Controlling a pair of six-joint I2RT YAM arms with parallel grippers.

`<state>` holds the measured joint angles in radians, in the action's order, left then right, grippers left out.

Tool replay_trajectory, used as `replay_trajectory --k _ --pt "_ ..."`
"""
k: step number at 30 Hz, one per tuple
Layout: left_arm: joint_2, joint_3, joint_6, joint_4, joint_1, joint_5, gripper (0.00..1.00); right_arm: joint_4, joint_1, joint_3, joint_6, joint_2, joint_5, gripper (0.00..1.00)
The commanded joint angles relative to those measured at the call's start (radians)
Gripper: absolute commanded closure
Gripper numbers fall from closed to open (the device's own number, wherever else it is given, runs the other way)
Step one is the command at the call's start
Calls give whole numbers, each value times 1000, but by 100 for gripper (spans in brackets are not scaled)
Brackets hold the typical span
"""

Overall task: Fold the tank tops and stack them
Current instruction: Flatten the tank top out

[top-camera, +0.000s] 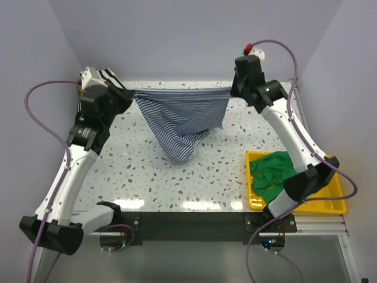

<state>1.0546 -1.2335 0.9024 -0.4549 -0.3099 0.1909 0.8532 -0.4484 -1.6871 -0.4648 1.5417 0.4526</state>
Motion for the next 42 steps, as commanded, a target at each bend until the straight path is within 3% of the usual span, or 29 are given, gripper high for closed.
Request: replay_trajectory --k 1,6,8,10,12,16,18,21,22,26,28,29,30,31,33,34,38,42 --pt "108 -76 75 424 168 -172 100 -147 17 -325 109 127 -67 100" --pt "364 -305 176 697 288 -347 100 -193 30 -942 184 391 -126 100" --pt "413 -434 179 732 310 -418 100 -311 34 -971 209 379 -115 100" --pt "447 -528 165 720 350 -455 100 -399 40 -898 227 300 -115 100" --pt "433 -532 144 717 377 -467 100 -436 59 -809 224 265 -129 100" --pt "371 -364 145 754 423 -516 100 -327 62 -673 189 186 -146 100" --pt "323 -270 150 750 436 -534 100 -306 62 -463 157 121 -166 100" --pt "224 21 205 759 436 -600 100 -249 62 -171 91 12 -190 100" --pt "188 208 216 769 437 -607 100 -243 62 -92 66 -17 -231 100" --pt "20 610 192 678 433 -602 100 -296 56 435 -40 -109 -397 100" --pt "-71 774 150 599 433 -610 100 -295 48 565 -61 -109 -422 88" --pt "-99 819 110 547 431 -617 93 -302 44 666 -66 -109 -419 80" --pt "-154 857 92 523 431 -626 86 -306 46 708 -75 -130 -414 61" --pt "-180 914 79 498 430 -639 67 -313 43 745 -80 -150 -416 52" --pt "-241 948 44 457 430 -659 59 -324 43 819 -98 -190 -422 38" --pt "-255 951 30 414 430 -663 57 -316 43 826 -106 -219 -417 37" --pt "-269 885 -90 206 428 -582 57 -307 43 866 -141 -241 -387 38" --pt "-217 829 -174 134 408 -484 66 -373 42 909 -173 -212 -396 46"
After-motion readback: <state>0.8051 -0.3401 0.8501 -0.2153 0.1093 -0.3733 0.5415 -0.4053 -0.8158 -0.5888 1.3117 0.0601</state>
